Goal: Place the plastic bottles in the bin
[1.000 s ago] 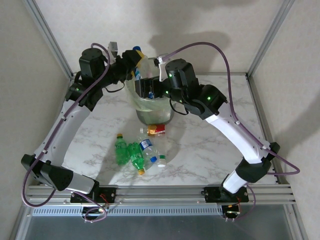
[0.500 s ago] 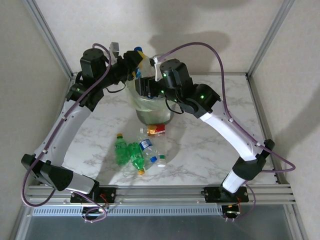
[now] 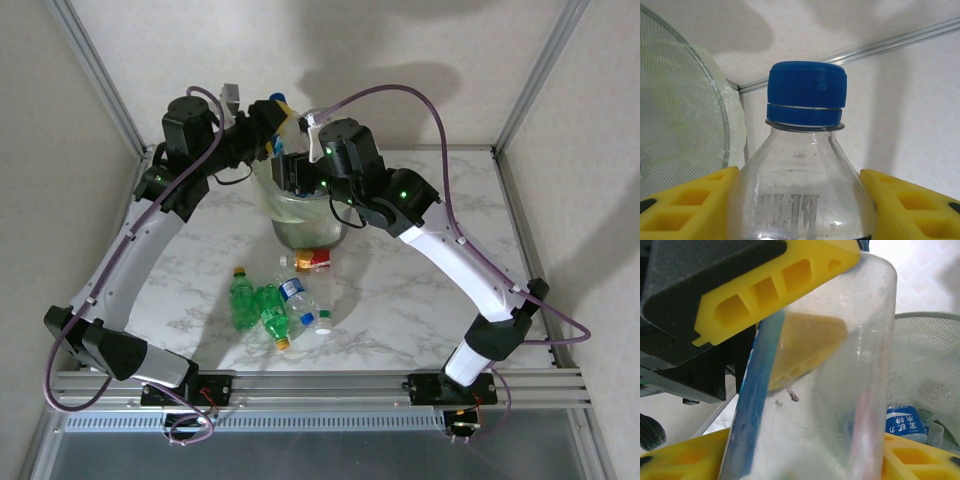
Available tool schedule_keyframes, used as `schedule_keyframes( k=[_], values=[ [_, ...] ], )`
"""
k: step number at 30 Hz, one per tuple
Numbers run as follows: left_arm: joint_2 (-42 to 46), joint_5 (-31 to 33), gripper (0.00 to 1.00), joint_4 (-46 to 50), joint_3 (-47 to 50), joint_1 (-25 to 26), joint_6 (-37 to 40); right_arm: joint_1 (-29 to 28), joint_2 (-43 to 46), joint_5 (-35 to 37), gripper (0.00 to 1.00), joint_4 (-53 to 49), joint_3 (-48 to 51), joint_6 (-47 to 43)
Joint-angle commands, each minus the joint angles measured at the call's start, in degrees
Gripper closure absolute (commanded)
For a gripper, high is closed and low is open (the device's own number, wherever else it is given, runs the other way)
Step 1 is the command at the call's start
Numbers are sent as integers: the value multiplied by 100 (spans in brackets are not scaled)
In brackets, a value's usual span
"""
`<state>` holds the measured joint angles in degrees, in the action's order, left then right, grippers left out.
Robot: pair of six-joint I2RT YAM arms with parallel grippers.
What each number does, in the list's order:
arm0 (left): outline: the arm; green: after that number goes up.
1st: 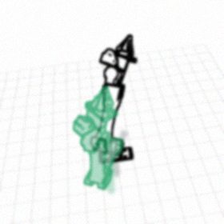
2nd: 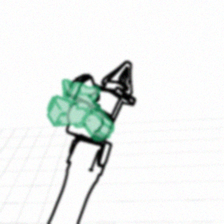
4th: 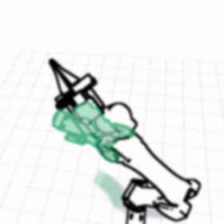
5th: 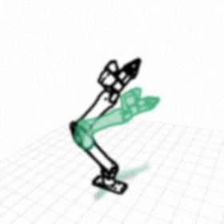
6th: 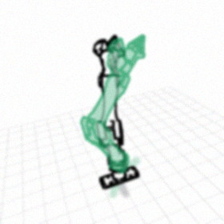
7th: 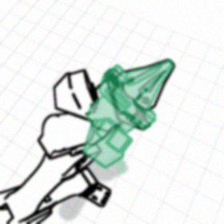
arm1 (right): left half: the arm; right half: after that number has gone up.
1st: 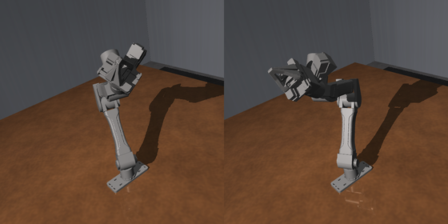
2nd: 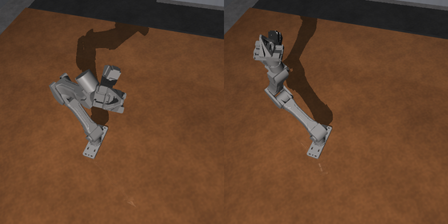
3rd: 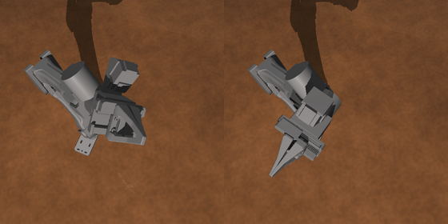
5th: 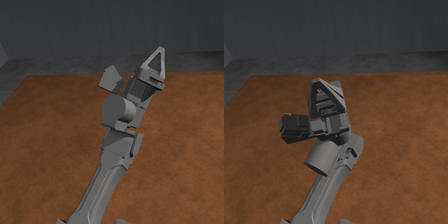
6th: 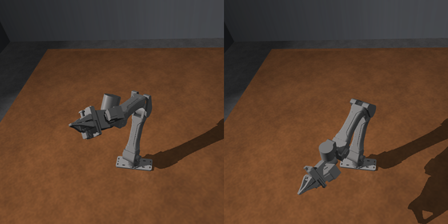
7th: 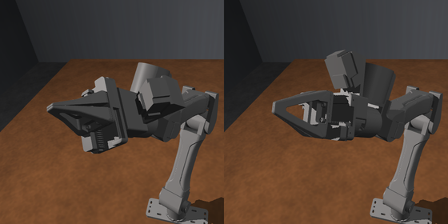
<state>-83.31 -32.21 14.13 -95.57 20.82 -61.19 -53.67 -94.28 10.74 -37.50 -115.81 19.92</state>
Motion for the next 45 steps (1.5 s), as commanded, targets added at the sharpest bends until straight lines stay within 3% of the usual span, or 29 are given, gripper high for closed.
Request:
schedule_keyframes(
  k=[1,3,6,18,29,35,42,45],
  values=[
    [-55,-154,40,-231,-109,45,2,-11,189,146,41,275,45,48],
    [-78,-137,28,-247,-123,45,2,-6,205,158,41,283,71,55],
    [-73,-72,1,-335,-135,45,-1,-7,217,196,41,278,89,40],
    [23,387,1,-37,-565,-306,419,67,260,730,43,119,189,167],
    [129,890,0,581,-304,-525,775,614,603,723,45,241,736,618],
    [434,1615,0,1053,-375,-544,1349,975,648,662,45,103,1021,883],
    [1226,3329,0,1766,57,-554,1836,1335,490,493,45,-1,1251,979],
    [1629,3733,0,1801,471,-561,1883,1359,273,406,45,-39,1072,897]
  ],
)
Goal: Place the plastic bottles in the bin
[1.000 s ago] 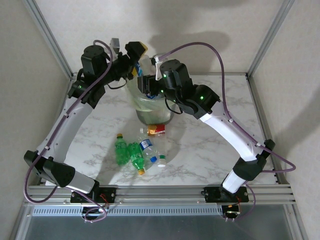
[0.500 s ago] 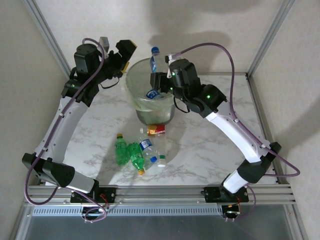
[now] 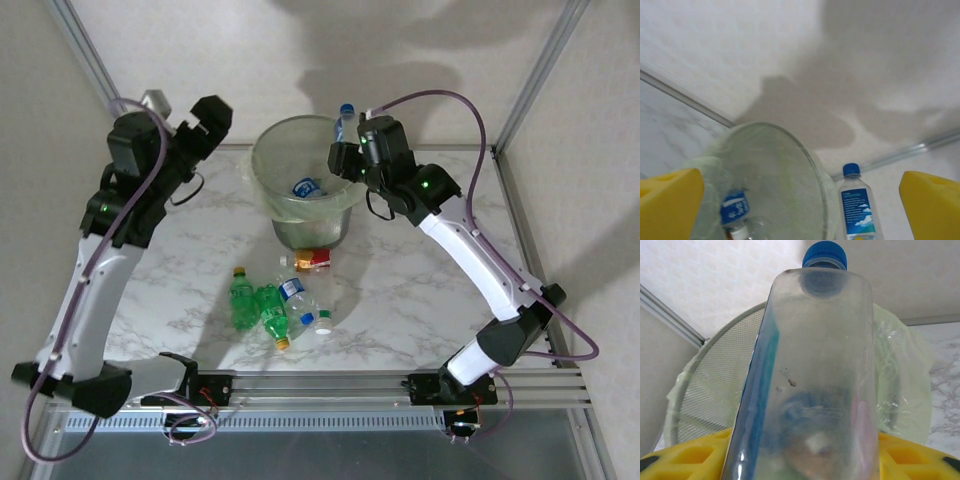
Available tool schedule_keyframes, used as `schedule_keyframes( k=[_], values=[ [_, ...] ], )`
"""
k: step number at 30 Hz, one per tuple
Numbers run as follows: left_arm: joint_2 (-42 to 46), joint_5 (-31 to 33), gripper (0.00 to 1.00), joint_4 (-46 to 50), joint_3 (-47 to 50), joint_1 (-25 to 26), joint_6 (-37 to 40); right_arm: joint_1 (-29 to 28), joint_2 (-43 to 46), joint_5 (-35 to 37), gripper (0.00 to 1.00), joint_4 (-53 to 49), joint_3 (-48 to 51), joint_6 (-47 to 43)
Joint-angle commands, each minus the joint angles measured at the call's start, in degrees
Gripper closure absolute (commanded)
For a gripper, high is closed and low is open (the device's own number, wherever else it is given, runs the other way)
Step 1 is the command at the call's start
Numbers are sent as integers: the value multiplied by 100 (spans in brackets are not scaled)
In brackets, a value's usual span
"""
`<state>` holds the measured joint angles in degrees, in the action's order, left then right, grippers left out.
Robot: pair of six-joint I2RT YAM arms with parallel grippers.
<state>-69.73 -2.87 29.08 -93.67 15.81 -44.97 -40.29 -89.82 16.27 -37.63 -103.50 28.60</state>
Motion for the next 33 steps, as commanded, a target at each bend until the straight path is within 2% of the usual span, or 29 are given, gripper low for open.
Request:
schedule_keyframes(
  k=[1,5,11,15,18,22,29,33],
  values=[
    [374,901,0,362,411,-73,261,23,-261,-154,45,-40,-254,-14],
    [718,1201,0,649,934,-92,205,22,-649,-267,44,-179,-715,-174],
    [1395,1167,0,833,2027,-114,6,205,-1167,-89,39,-439,-1240,-343],
    [1674,1144,0,1078,2575,-115,-112,351,-1410,12,30,-608,-1480,-373],
    [1794,971,1,1121,3059,-124,-227,423,-1536,90,15,-702,-1684,-422],
    [1893,718,0,1153,3684,-122,-369,424,-1488,82,11,-654,-1795,-449],
    [2110,176,0,806,4761,-124,-643,400,-905,-460,11,-276,-1466,-532],
    [1933,-294,7,622,5077,-120,-627,298,-314,-666,12,105,-807,-492]
  ],
)
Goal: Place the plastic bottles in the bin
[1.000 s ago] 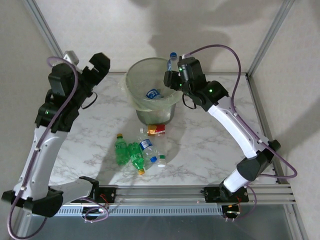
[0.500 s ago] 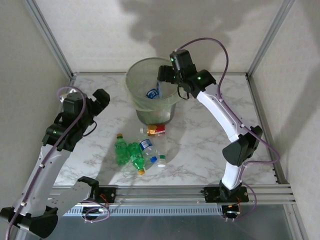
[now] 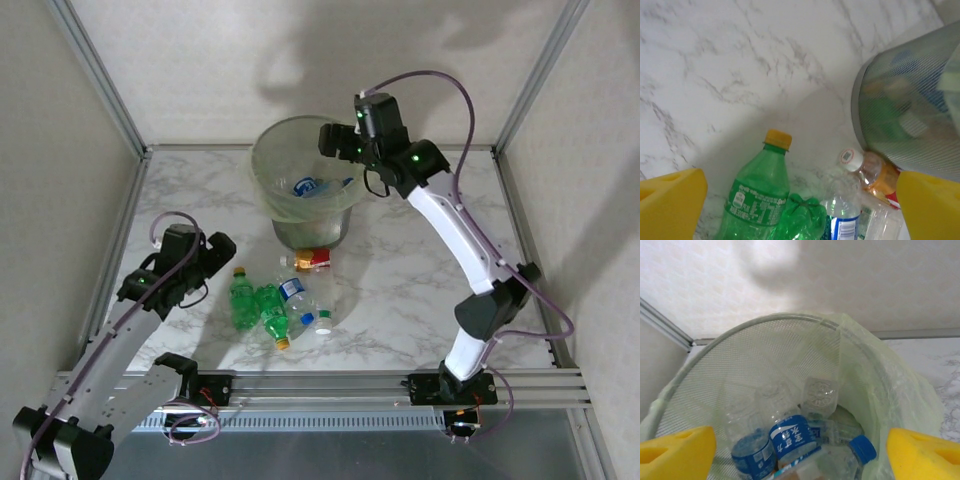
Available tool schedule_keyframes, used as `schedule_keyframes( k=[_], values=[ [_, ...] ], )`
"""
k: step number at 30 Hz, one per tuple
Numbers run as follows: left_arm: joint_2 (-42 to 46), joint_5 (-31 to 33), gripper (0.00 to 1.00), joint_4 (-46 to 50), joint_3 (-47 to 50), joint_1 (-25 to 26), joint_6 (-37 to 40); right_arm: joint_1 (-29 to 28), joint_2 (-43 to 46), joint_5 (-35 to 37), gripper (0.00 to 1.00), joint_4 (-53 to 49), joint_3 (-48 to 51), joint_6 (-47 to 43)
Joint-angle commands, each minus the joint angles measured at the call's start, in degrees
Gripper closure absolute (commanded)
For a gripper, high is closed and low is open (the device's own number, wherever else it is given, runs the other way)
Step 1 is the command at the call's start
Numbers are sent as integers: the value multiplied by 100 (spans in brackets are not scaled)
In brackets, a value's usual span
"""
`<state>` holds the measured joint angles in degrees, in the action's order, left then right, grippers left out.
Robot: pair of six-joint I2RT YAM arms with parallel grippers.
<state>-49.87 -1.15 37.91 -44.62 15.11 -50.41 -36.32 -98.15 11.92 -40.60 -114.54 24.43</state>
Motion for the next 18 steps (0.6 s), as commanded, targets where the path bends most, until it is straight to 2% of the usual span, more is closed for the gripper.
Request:
schedule_keyframes(
  k=[1,5,9,14,18],
  values=[
    [-78,-543,8,-300,225,-37,-70,-124,646,-297,11,492,450,-61],
    [-219,-795,15,-447,521,-7,-40,-280,999,-397,12,676,804,-69],
    [-695,-988,19,-512,685,156,78,-479,1174,-198,12,570,958,-82],
    [-1043,-720,15,-345,599,313,261,-599,1555,-194,12,837,1546,162],
    [-1221,-697,13,-493,746,324,292,-677,1597,-187,12,799,1646,255]
  ],
)
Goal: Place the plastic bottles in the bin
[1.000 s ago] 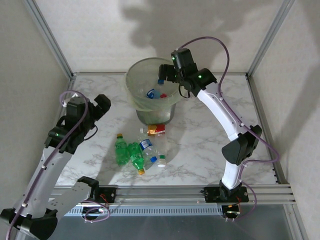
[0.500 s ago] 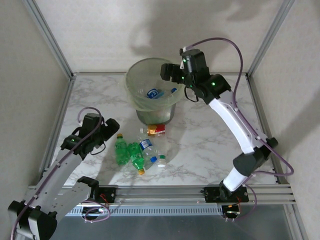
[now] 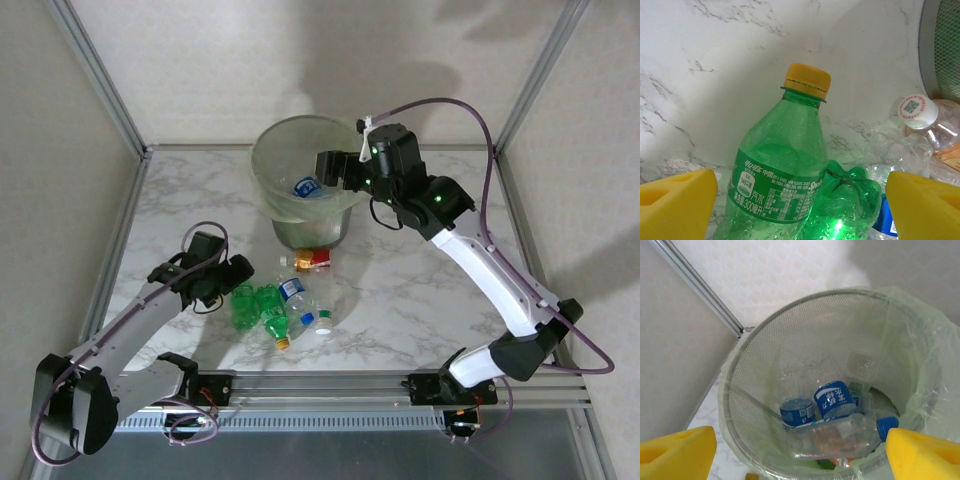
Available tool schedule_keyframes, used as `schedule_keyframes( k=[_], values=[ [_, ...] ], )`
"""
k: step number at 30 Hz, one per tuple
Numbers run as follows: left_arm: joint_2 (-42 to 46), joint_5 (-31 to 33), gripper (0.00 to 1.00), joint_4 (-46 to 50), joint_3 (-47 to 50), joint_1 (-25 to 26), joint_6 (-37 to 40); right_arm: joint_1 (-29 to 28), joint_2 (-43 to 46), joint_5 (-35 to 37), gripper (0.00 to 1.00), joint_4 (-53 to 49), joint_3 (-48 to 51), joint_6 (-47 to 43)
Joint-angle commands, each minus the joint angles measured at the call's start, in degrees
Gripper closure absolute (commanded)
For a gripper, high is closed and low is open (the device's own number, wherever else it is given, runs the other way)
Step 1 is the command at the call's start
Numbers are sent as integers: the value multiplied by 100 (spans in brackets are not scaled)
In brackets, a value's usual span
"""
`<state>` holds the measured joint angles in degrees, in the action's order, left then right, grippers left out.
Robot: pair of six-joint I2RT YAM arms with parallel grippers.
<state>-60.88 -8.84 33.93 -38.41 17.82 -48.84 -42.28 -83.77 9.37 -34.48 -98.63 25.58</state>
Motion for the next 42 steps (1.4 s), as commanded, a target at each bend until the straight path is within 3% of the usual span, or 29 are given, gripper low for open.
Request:
schedule_keyframes(
  k=[1,22,32,42],
  values=[
    [-206,13,13,-180,181,67,129,-114,169,111,12,148,59,140],
    [-1198,372,18,-725,434,380,269,-236,628,349,12,53,569,351],
    [-1242,510,37,-780,500,380,320,-232,710,388,12,50,659,386],
    [-991,736,43,-475,273,379,343,-232,739,367,12,63,661,388]
  ],
)
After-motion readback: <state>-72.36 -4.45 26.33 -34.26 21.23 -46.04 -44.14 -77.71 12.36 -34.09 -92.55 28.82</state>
